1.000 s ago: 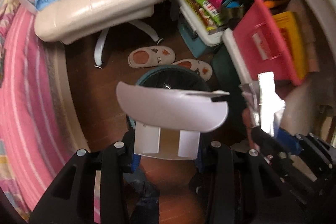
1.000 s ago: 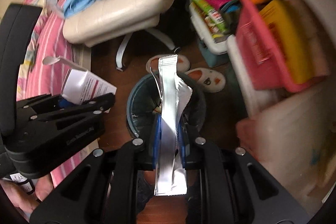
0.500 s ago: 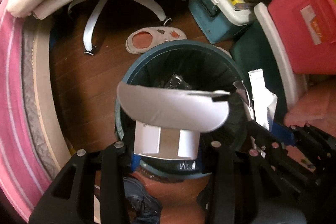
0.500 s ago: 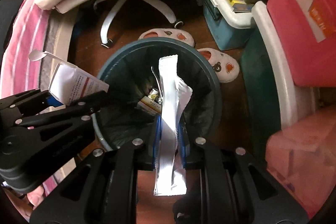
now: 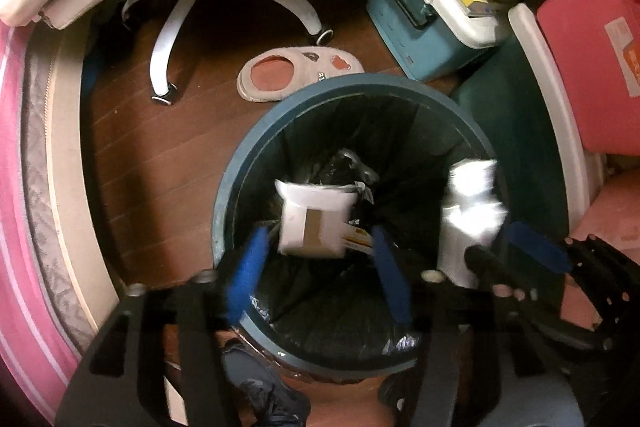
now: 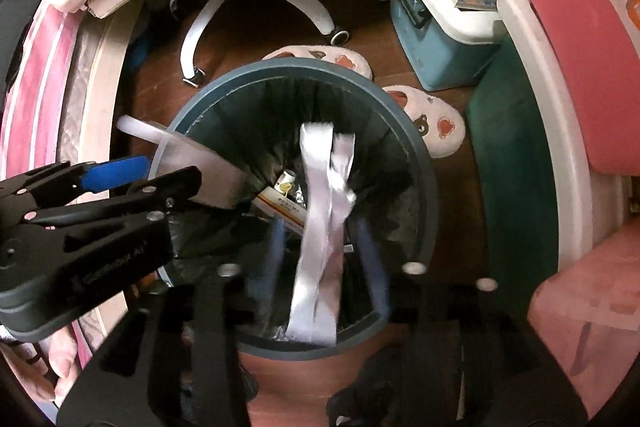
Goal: Collect trash
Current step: 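Open the left tool to drop the box while the right tool drops the foil into the bin, then raise both open tools from the bin back over the table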
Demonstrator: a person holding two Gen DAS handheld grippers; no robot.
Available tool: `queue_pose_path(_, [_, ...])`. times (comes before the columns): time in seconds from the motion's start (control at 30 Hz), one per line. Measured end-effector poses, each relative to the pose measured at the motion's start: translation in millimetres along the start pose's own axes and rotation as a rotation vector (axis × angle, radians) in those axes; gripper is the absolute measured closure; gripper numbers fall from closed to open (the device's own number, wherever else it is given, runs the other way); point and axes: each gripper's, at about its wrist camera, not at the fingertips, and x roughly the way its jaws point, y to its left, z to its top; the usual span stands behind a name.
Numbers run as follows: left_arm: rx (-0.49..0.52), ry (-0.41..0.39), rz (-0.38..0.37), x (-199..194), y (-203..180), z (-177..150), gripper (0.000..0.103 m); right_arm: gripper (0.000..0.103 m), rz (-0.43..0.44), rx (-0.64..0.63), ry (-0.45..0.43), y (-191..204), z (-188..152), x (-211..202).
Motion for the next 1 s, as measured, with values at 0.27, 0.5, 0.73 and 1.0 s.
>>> queue_pose_path(0.27, [-0.005,0.006,-0.015,-0.4,5.2,5.1,0.023,0.024,-0.028,-0.006,-0.013,1.2,5.7,-4.0])
queue_pose_path(0.5, [-0.002,0.021,0.000,-30.8,9.1,3.2,0.023,0.022,-0.035,0.030,-0.008,-2.4,-0.1,-40.3])
queue_pose_path(0.73, [0.001,0.009,0.015,-101.8,4.9,10.0,0.016,0.019,-0.043,0.080,-0.040,-4.4,2.7,-114.2])
queue_pose_path(1.0, [0.016,-0.012,0.020,-185.9,-14.1,17.2,0.015,0.010,-0.067,0.128,-0.094,-1.1,12.7,-210.3])
